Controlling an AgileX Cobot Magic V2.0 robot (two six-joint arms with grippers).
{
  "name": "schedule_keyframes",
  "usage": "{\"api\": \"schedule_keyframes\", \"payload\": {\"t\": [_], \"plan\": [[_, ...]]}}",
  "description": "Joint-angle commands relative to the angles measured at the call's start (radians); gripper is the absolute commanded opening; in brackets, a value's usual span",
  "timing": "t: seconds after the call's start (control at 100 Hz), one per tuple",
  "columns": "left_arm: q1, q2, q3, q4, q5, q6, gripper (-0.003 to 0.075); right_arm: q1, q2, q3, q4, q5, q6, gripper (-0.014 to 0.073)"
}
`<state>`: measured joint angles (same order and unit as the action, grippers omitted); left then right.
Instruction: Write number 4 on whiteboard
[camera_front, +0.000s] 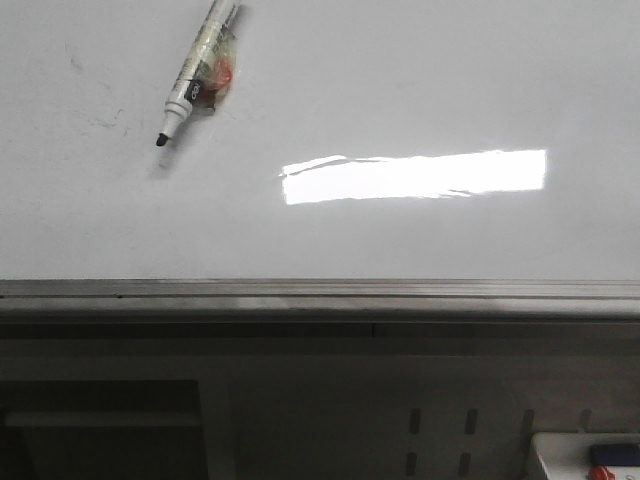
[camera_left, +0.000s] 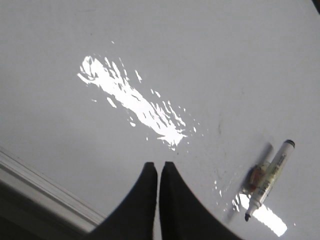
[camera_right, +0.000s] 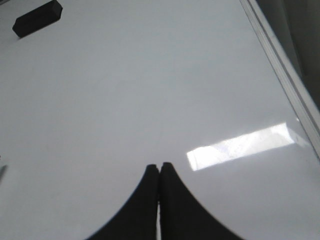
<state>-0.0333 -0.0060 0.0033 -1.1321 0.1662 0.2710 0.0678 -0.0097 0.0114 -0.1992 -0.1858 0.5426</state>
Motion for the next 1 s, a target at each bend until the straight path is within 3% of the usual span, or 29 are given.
{"api": "schedule_keyframes", "payload": {"t": [0.0, 0.11, 0.21, 0.34, 0.41, 0.53, 0.58, 0.64, 0.79, 0.99], "plan": [[0.002, -0.024, 0.033, -0.035, -0.062, -0.007, -0.0020, -0.006, -0.016, 0.011, 0.007, -0.094, 0.041, -0.0054], [0.002, -0.024, 0.006, -0.022, -0.063, 0.017, -0.0020, -0.006, -0.016, -0.038, 0.007, -0.011, 0.041, -0.0054], [0.002, -0.002, -0.079, 0.077, -0.013, 0.141, -0.0019, -0.006, -0.006, -0.114, 0.007, 0.148, 0.041, -0.0041], [0.002, 0.104, -0.239, 0.256, 0.077, 0.247, 0.0031, -0.006, 0.050, -0.206, 0.004, 0.259, 0.039, 0.0092], [0.002, 0.193, -0.319, 0.319, 0.126, 0.249, 0.0150, -0.006, 0.096, -0.249, 0.004, 0.279, 0.039, 0.0194], [0.002, 0.364, -0.438, 0.388, 0.256, 0.249, 0.0470, -0.006, 0.186, -0.335, 0.004, 0.365, 0.034, 0.0312], [-0.019, 0.419, -0.472, 0.393, 0.284, 0.249, 0.0524, -0.006, 0.223, -0.377, 0.004, 0.418, 0.011, 0.0323], [-0.049, 0.484, -0.503, 0.394, 0.314, 0.255, 0.0504, 0.001, 0.269, -0.413, 0.004, 0.461, -0.041, 0.0323], [-0.131, 0.647, -0.576, 0.395, 0.377, 0.340, 0.0365, 0.036, 0.355, -0.494, 0.017, 0.555, -0.139, 0.0323], [-0.284, 0.874, -0.687, 0.481, 0.365, 0.351, 0.0363, 0.127, 0.436, -0.541, 0.077, 0.641, -0.189, 0.0323]]}}
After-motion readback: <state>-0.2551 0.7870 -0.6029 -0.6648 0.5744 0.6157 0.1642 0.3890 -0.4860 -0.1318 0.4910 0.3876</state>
